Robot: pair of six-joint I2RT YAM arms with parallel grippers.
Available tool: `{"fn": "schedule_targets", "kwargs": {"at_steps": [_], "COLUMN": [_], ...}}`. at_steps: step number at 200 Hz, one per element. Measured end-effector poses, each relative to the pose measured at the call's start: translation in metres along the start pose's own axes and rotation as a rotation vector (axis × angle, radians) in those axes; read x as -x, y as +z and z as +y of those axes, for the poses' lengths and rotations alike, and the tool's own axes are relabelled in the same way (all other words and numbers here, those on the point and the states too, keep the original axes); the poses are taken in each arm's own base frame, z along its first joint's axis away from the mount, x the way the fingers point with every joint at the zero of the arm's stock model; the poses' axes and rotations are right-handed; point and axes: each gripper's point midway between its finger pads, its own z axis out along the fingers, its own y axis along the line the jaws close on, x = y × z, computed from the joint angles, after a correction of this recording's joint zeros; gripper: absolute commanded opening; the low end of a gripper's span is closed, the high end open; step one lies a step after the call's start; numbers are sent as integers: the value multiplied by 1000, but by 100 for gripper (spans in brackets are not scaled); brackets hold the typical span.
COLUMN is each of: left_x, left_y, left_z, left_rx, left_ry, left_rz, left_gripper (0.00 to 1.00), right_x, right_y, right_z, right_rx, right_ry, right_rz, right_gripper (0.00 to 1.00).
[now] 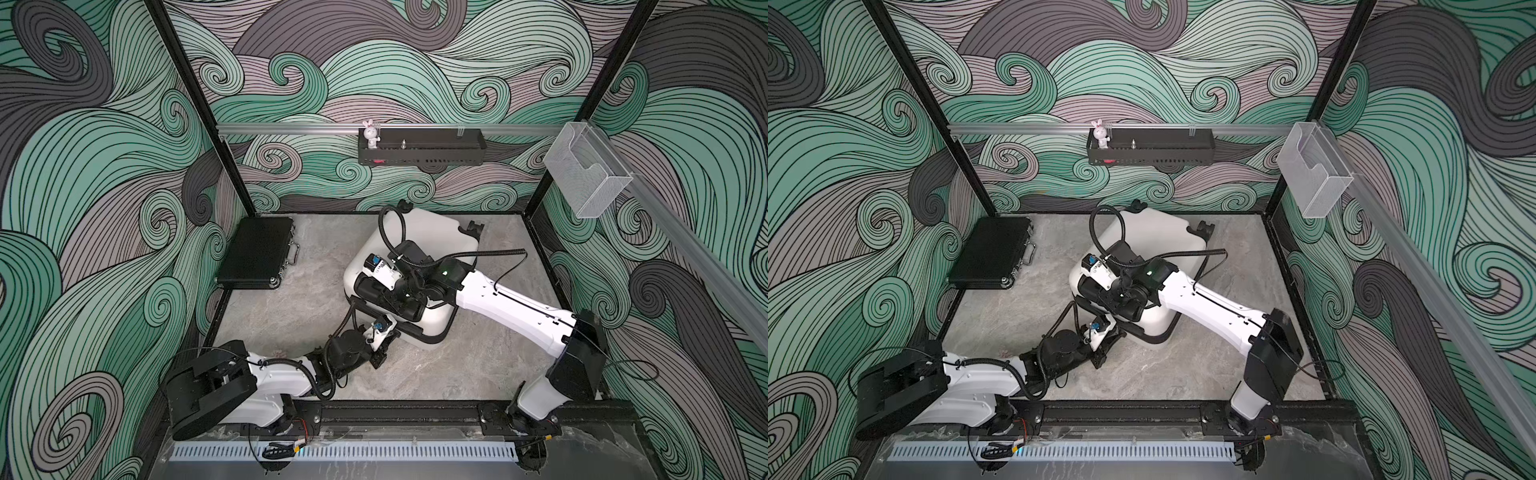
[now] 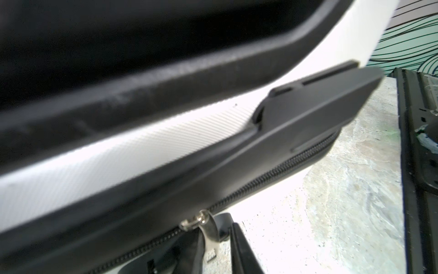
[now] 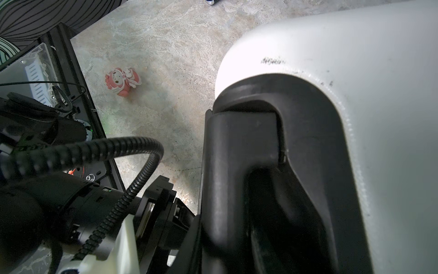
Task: Open the suitcase zippers
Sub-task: Unzip the zipper on the suitcase.
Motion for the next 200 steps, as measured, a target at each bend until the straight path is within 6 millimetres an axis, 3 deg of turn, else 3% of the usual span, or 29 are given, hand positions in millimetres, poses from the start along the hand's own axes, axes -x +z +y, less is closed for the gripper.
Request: {"fn": "schedule_targets", "kwargs": {"at_steps": [84, 200], "left_x": [0, 6], "left_y": [1, 0], "left_z": [-6, -30], "left_rx": [-42, -203], "left_ry": [-8, -91], "left_rz": [-4, -5], "left_gripper": [2, 4], "right_x": [-3, -9], "right_y": [-1, -7], "right_z": [0, 5], "right_rx": [-1, 17], "right_ry": [-2, -24], "right_rz": [8, 34], "right_gripper": [0, 0]}}
